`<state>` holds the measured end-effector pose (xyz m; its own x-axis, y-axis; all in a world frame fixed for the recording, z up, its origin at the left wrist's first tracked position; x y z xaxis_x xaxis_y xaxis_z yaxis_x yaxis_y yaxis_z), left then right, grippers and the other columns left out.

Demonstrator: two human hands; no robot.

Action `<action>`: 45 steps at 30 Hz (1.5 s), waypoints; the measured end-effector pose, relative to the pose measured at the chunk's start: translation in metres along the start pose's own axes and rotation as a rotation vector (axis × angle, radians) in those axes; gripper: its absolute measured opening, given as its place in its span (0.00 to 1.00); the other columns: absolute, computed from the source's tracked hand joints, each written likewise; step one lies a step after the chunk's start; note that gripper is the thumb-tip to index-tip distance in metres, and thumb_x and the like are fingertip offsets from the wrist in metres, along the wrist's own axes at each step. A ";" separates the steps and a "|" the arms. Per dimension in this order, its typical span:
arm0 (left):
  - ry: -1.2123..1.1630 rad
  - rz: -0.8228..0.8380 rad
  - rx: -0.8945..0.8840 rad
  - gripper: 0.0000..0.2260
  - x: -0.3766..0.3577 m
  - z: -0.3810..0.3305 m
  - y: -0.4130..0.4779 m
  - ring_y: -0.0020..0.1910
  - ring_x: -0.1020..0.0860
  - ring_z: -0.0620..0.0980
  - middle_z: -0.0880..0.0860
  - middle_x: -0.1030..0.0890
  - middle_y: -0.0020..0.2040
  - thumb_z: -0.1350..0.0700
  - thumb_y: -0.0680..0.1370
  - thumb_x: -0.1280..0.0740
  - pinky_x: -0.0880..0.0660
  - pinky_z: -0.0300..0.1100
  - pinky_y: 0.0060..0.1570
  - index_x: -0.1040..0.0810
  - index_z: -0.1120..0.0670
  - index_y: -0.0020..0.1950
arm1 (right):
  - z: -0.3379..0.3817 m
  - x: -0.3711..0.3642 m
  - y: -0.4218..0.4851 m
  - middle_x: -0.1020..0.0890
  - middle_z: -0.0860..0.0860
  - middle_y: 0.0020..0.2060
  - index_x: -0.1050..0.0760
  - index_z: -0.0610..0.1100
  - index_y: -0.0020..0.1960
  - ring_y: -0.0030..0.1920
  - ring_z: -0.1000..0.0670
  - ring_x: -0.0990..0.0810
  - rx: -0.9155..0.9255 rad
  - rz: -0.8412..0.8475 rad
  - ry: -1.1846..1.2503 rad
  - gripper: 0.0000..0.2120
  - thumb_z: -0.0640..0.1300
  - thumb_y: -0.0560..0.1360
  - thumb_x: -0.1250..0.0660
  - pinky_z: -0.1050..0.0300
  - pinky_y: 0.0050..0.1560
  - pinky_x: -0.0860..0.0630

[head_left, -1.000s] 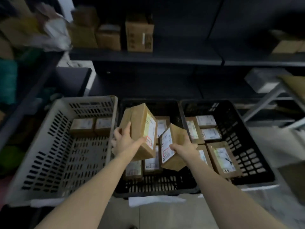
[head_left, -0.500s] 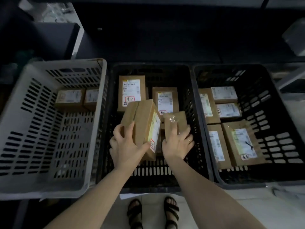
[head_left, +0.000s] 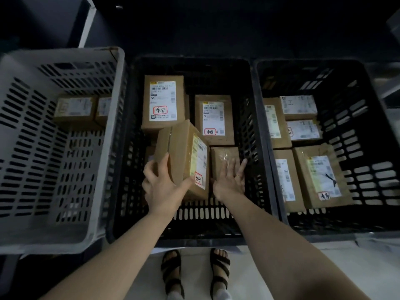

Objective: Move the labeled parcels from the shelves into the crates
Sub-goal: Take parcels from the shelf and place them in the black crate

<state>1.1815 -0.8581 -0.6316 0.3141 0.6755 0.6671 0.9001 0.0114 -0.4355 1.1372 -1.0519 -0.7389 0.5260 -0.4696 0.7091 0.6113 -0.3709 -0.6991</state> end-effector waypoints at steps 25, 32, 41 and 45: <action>-0.074 0.323 -0.058 0.24 -0.026 -0.048 0.016 0.59 0.24 0.53 0.52 0.25 0.66 0.55 0.79 0.37 0.27 0.44 0.55 0.40 0.49 0.74 | -0.014 0.046 -0.042 0.17 0.48 0.56 0.33 0.52 0.72 0.56 0.46 0.18 0.021 0.093 1.493 0.33 0.49 0.70 0.28 0.44 0.61 0.25; 0.309 0.158 -0.252 0.25 0.000 -0.076 0.065 0.71 0.40 0.56 0.54 0.40 0.74 0.52 0.80 0.40 0.35 0.53 0.64 0.43 0.47 0.75 | -0.020 0.053 -0.051 0.19 0.51 0.55 0.36 0.48 0.74 0.55 0.49 0.20 0.035 -0.072 1.488 0.29 0.42 0.75 0.31 0.52 0.58 0.24; 0.796 0.198 -0.471 0.21 -0.020 -0.092 0.118 0.76 0.54 0.56 0.46 0.54 0.78 0.45 0.82 0.51 0.44 0.59 0.67 0.42 0.45 0.75 | -0.027 0.042 -0.061 0.22 0.50 0.62 0.37 0.51 0.75 0.61 0.50 0.23 -0.017 -0.243 1.431 0.33 0.53 0.74 0.30 0.47 0.67 0.29; 0.812 0.105 -0.515 0.20 -0.019 -0.097 0.117 0.74 0.50 0.56 0.47 0.49 0.77 0.44 0.81 0.50 0.41 0.60 0.63 0.38 0.48 0.72 | -0.016 0.048 -0.055 0.22 0.50 0.63 0.37 0.54 0.75 0.61 0.50 0.22 -0.024 -0.241 1.482 0.29 0.54 0.76 0.33 0.46 0.66 0.28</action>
<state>1.3101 -0.9413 -0.6368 0.3393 -0.0630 0.9386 0.8168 -0.4752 -0.3272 1.1196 -1.0671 -0.6680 -0.6514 -0.7545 0.0805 0.5766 -0.5611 -0.5939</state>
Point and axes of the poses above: each hand's wrist, its own y-axis towards the middle knuckle, its own x-axis out of the back of the hand, z = x × y, the point moved 10 cm from there along y, towards the middle knuckle
